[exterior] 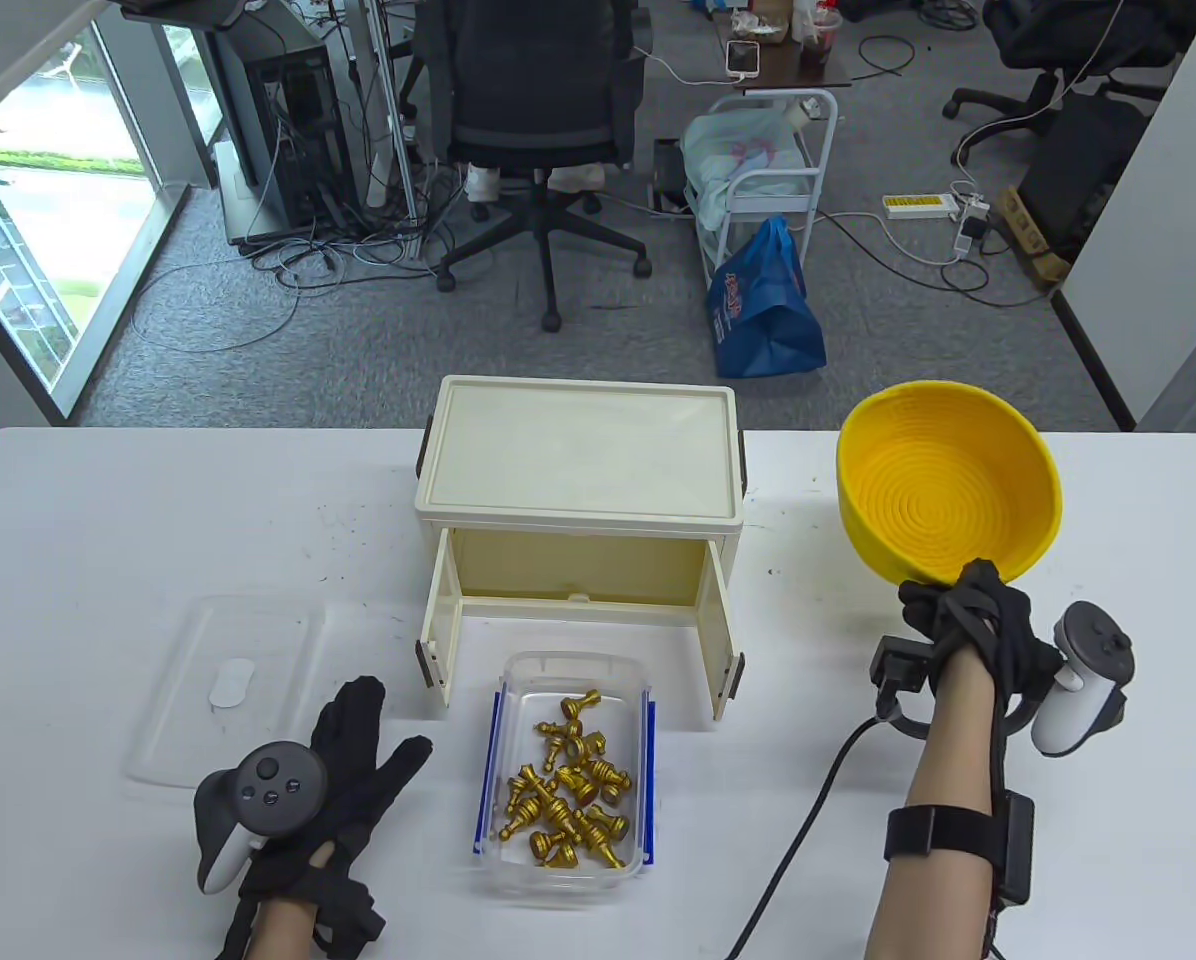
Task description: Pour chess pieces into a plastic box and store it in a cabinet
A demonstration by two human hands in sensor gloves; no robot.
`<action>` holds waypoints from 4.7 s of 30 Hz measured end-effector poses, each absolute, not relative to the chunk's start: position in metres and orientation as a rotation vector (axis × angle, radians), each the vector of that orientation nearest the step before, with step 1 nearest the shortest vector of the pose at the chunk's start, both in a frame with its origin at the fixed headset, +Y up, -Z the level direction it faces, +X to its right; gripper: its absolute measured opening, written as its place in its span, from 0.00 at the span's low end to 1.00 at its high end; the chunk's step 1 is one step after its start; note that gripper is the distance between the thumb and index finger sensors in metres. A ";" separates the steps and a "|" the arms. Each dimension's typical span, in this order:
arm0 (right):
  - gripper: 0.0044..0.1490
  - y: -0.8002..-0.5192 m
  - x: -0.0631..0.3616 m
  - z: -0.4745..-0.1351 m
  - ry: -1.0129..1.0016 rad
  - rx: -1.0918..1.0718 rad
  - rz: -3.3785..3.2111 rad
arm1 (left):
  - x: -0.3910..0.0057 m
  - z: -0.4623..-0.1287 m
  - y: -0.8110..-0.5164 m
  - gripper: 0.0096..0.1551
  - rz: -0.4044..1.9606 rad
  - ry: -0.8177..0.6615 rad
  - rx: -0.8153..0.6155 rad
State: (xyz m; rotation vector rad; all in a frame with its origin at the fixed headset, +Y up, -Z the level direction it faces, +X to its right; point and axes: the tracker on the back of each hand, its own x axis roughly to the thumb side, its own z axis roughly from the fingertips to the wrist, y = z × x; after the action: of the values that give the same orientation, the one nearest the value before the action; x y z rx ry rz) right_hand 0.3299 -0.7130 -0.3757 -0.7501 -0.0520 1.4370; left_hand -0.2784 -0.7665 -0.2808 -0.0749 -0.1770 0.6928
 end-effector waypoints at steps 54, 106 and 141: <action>0.60 -0.710 0.171 -0.266 0.136 0.130 2.491 | -0.271 -0.273 -0.756 0.58 0.770 -0.260 -0.059; 0.56 -0.760 0.179 -0.277 0.405 0.064 2.390 | -0.293 -0.349 -0.742 0.17 -0.375 0.410 -0.114; 0.53 -0.758 0.191 -0.273 0.298 0.098 2.276 | -0.231 -0.294 -0.588 0.19 1.377 -0.175 -0.201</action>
State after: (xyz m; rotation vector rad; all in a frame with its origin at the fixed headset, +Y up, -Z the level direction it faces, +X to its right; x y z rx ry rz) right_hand 0.1912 -0.7577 -0.2726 0.0983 0.2978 2.2763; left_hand -0.2311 -0.5875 -0.2936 -0.2009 -0.1751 1.3771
